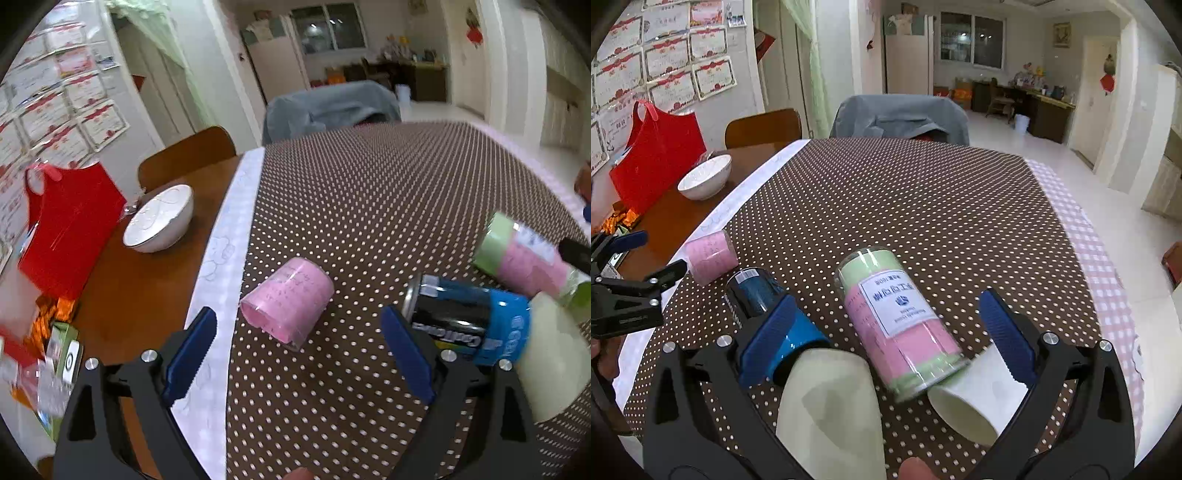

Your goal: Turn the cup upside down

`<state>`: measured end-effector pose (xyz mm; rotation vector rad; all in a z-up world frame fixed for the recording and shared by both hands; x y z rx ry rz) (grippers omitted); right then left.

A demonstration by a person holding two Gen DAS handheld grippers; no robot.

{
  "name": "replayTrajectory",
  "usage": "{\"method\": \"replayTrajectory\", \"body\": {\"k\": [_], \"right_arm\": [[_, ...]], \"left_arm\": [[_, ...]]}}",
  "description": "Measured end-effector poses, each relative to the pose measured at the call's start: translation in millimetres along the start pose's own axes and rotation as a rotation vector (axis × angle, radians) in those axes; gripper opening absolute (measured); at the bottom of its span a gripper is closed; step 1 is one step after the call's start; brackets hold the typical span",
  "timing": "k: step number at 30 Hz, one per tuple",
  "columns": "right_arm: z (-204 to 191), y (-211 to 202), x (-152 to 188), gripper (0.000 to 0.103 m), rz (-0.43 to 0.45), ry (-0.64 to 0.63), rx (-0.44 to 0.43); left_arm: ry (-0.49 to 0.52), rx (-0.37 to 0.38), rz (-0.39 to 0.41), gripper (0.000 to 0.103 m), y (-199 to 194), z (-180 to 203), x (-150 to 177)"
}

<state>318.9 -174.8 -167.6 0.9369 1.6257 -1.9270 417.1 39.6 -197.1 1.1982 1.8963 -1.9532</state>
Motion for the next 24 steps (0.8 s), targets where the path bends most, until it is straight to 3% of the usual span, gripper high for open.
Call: {"method": "replayTrajectory", "body": {"k": [11, 19, 21, 24], "right_arm": [[-16, 34, -6, 0.097, -0.051, -0.018, -0.03], [-15, 43, -8, 0.097, -0.058, -0.013, -0.026], [-15, 44, -8, 0.097, -0.058, -0.011, -0.024], [-12, 41, -7, 0.097, -0.055, -0.009, -0.02]], "left_arm": [[0.077, 0.036, -0.159, 0.089, 59, -30, -5], [0.155, 0.11, -0.248, 0.088, 87, -22, 1], [0.157, 0.148, -0.268, 0.074, 93, -19, 5], [0.135, 0.16, -0.263, 0.072, 94, -20, 6]]}}
Point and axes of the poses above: each gripper's, at about its wrist camera, not at the fingertips, and y roughly the way its jaws point, z to its right, x to its underside, the point moved 10 cm from there along y, roughly the way its jaws point, and after that the axes turned 10 degrees about x, right-handed, at the moved point
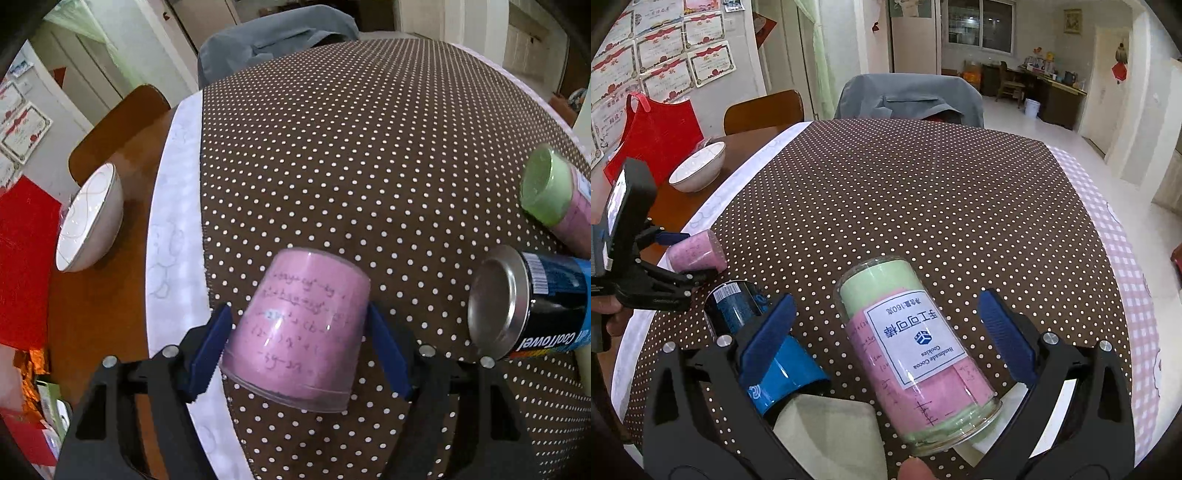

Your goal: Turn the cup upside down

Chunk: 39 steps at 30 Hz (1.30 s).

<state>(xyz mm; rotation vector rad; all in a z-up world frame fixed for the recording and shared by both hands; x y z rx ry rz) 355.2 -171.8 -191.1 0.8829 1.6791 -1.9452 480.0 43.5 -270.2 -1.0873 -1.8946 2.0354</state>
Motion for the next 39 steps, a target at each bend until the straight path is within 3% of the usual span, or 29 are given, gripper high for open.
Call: {"method": "replayTrajectory", "body": {"k": [2, 6, 12, 19, 24, 30, 39], "right_arm": [[3, -4, 2, 0.097, 0.003, 0.005, 0.005], [11, -12, 5, 0.097, 0.011, 0.023, 0.01], [22, -35, 12, 0.097, 0.032, 0.041, 0.01], [37, -70, 19, 0.097, 0.073, 0.05, 0.004], [57, -98, 28, 0.097, 0.108, 0.064, 0.014], [96, -122, 50, 0.097, 0.108, 0.116, 0.034], [140, -144, 89, 0.097, 0.094, 0.175, 0.028]], "left_arm": [[-0.024, 0.016, 0.008, 0.067, -4, -1, 2], [-0.046, 0.042, 0.038, 0.065, -12, 2, 12], [-0.157, 0.051, 0.095, 0.063, -31, 6, 36], [-0.204, 0.061, 0.168, 0.062, -75, 37, 62], [-0.169, 0.09, 0.231, 0.062, -118, 84, 70], [-0.08, 0.184, 0.294, 0.062, -159, 173, 77], [-0.011, 0.295, 0.291, 0.062, -163, 269, 95]]}}
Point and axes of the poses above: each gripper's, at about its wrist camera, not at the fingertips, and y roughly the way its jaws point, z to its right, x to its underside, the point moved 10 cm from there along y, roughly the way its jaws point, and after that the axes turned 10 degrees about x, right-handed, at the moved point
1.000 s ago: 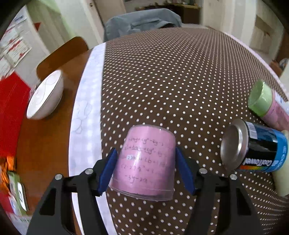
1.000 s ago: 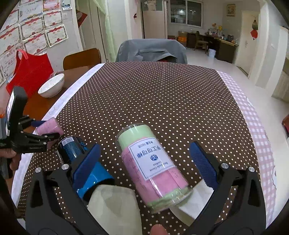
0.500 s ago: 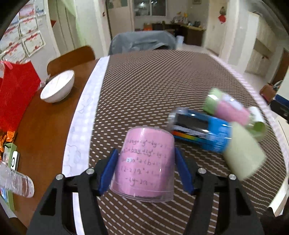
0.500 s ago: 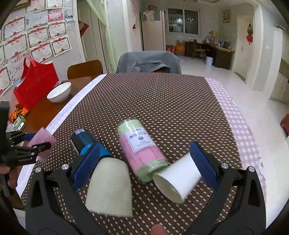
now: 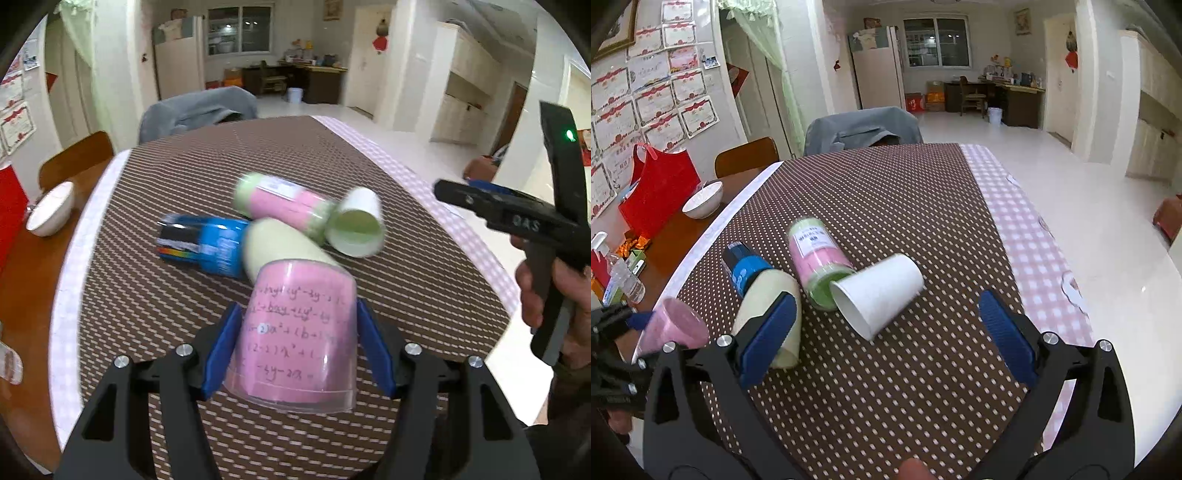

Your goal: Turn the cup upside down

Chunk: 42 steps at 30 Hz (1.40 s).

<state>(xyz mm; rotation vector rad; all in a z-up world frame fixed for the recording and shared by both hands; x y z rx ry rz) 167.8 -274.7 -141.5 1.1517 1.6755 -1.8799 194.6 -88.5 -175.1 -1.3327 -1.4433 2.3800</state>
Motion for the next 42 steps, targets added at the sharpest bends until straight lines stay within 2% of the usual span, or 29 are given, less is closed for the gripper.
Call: {"method": "replayTrajectory", "body": {"k": [5, 8, 11, 15, 18, 20, 22, 29, 42], "right_arm": [[16, 3, 19, 0.097, -0.028, 0.022, 0.0], [17, 9, 30, 0.097, -0.052, 0.017, -0.008], [18, 14, 40, 0.097, -0.077, 0.014, -0.016], [19, 17, 49, 0.097, -0.096, 0.022, -0.022], [18, 18, 51, 0.097, -0.103, 0.029, -0.03], [17, 18, 52, 0.097, -0.108, 0.034, -0.034], [16, 19, 53, 0.097, -0.114, 0.038, -0.04], [8, 19, 53, 0.097, -0.131, 0.049, -0.065], [-14, 12, 46, 0.097, -0.133, 0.039, -0.091]], "left_arm": [[-0.022, 0.052, -0.042, 0.062, 31, 34, 16], [-0.022, 0.027, -0.081, 0.062, 57, 39, 26], [-0.046, 0.034, -0.113, 0.062, 78, 43, 34], [-0.061, 0.005, -0.11, 0.063, 87, 42, 35], [-0.048, -0.077, -0.091, 0.067, 84, 35, 35], [-0.025, -0.093, -0.044, 0.083, 79, 36, 30], [-0.003, -0.095, -0.022, 0.089, 76, 34, 28], [-0.012, -0.016, -0.08, 0.089, 84, 43, 36], [-0.044, -0.076, 0.063, 0.089, 32, 28, 17]]}}
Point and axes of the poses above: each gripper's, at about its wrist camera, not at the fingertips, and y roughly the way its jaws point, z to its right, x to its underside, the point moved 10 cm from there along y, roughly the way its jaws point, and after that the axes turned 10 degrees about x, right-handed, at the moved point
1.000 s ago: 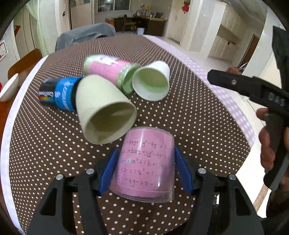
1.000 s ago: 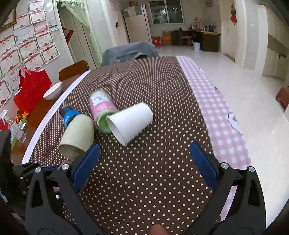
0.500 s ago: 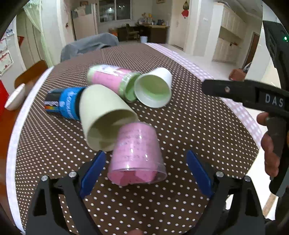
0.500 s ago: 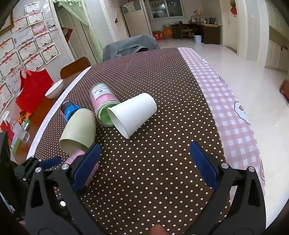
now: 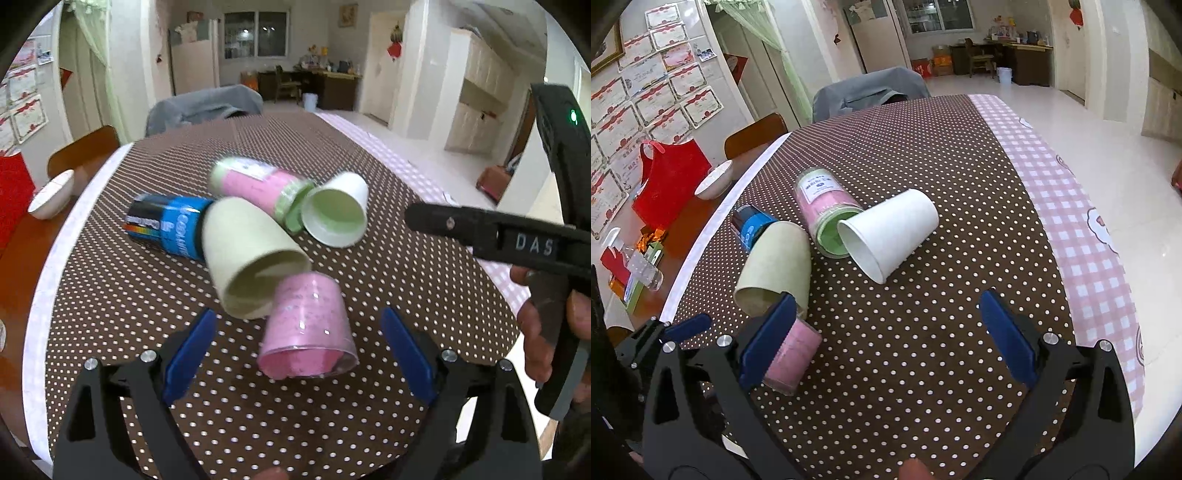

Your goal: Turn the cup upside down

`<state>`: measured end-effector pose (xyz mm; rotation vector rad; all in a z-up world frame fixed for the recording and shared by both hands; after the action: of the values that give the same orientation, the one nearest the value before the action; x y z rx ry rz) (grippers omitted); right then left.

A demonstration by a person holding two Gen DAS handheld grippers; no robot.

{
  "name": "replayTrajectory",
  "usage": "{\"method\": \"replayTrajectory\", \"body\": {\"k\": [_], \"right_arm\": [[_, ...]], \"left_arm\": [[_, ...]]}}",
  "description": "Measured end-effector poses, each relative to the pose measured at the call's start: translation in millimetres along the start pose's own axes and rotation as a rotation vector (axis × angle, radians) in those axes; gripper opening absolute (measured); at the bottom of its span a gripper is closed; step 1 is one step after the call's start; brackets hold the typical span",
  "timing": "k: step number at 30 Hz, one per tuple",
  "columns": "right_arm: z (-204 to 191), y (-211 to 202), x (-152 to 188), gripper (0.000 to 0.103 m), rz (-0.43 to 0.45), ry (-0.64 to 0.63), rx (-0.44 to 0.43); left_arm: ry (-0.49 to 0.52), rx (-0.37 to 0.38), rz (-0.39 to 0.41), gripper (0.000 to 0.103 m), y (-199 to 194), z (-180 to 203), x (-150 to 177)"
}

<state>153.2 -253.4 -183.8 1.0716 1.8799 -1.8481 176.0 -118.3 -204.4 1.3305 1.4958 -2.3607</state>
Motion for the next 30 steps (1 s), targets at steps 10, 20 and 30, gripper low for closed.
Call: {"method": "replayTrajectory", "body": {"k": [10, 20, 30], "right_arm": [[-16, -13, -11, 0.097, 0.035, -0.029, 0.011], [-30, -24, -20, 0.097, 0.063, -0.047, 0.012], [-43, -26, -21, 0.097, 0.038, -0.047, -0.021]], "left_arm": [[-0.042, -0.11, 0.13, 0.089, -47, -19, -24], [-0.097, -0.223, 0.226, 0.089, -83, -55, -34], [-0.131, -0.306, 0.303, 0.089, -107, -75, -41]]}}
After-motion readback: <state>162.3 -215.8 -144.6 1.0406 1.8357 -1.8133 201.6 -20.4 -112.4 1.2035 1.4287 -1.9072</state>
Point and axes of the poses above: each gripper's, at about its wrist camera, not at the fingertips, and y roughly the way its jaws point, z to its right, x to its underside, the point moved 10 cm from there along y, roughly the way its jaws point, and after that the axes turned 10 degrees about x, right-handed, at the moved point
